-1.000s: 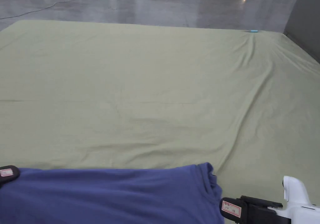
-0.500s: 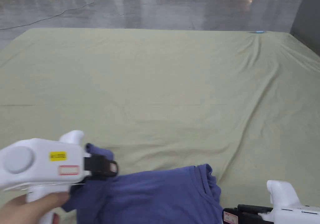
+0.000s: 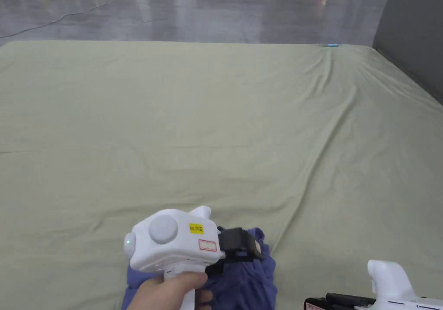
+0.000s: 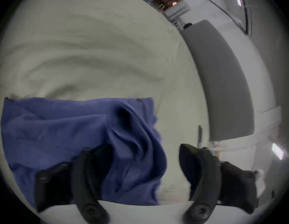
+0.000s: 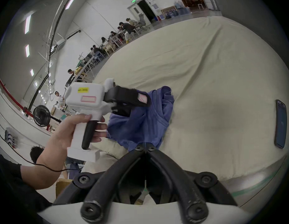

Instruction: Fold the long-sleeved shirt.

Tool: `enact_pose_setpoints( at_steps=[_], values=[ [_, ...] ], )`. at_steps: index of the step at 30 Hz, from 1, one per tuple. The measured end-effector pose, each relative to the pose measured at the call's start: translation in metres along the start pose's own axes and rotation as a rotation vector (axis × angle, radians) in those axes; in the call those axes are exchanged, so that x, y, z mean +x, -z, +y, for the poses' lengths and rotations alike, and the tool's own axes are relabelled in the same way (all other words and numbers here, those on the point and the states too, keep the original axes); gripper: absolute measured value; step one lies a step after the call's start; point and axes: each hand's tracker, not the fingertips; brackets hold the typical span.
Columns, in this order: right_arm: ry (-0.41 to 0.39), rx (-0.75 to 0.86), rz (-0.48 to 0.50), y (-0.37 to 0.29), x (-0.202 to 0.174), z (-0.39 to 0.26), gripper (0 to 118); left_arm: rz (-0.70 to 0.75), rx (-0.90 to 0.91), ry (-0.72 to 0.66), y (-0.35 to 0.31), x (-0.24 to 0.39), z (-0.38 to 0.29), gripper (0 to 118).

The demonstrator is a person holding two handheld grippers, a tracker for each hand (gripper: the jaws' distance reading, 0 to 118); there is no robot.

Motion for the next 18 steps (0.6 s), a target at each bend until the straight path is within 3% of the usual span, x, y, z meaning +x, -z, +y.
enact_pose_setpoints(
  at_steps=[2, 3, 5, 6, 7, 8, 10, 13, 18],
  values=[
    [0.011, 0.005, 0.017, -0.001, 0.003, 0.0, 0, -0.093, 0.072, -0.022, -0.03, 0.002, 0.004, 100],
    [0.022, 0.007, 0.032, -0.002, 0.005, 0.0, 0, -0.15, 0.085, -0.05, -0.05, 0.014, -0.001, 91],
    [0.048, 0.01, 0.064, -0.003, 0.008, 0.0, 0, -0.229, 0.178, -0.061, -0.089, 0.008, -0.003, 28],
    [0.062, 0.016, 0.078, -0.004, 0.01, 0.0, 0, -0.198, 0.236, -0.024, -0.106, 0.006, -0.005, 13],
    [0.071, 0.021, 0.09, -0.004, 0.011, 0.0, 0, -0.087, 0.278, 0.021, -0.113, 0.012, -0.009, 13],
    [0.08, 0.024, 0.099, -0.005, 0.013, 0.0, 0, 0.051, 0.334, 0.037, -0.118, 0.013, -0.015, 0],
    [0.09, 0.027, 0.109, -0.005, 0.014, -0.001, 0, 0.246, 0.297, 0.131, -0.109, 0.008, -0.023, 0],
    [0.092, 0.027, 0.103, -0.005, 0.016, -0.002, 0, 0.253, 0.171, 0.109, -0.078, 0.002, -0.036, 0],
    [0.115, 0.036, 0.086, -0.013, 0.021, -0.004, 0, 0.263, -0.051, 0.212, 0.009, 0.025, -0.082, 0]
  ],
)
